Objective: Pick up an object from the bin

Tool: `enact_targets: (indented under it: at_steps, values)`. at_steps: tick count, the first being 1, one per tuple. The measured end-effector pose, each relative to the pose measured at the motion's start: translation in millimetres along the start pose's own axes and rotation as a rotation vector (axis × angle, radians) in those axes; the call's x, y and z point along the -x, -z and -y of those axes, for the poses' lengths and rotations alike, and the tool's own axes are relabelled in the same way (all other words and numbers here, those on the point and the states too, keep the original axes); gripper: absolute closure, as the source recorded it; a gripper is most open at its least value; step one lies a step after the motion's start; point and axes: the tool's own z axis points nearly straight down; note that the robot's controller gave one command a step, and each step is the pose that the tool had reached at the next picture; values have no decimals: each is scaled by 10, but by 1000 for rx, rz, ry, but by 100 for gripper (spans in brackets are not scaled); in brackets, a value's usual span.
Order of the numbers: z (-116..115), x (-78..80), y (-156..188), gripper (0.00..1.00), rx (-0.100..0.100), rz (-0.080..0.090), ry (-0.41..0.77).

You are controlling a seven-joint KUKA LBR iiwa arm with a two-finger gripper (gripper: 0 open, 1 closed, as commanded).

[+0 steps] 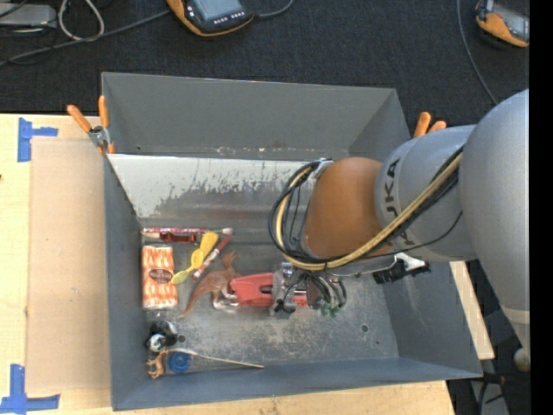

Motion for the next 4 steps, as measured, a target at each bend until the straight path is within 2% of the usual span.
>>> enact_targets:
  at_steps: [1,2,3,4]
  values:
    - [41,8,543,100,0,-3,54]
    - [-39,140,1289,100,-1,-9,-42]
    - [94,97,1327,0,-1,-8,-2]
    - [145,71,1206,0,-1,-10,13]
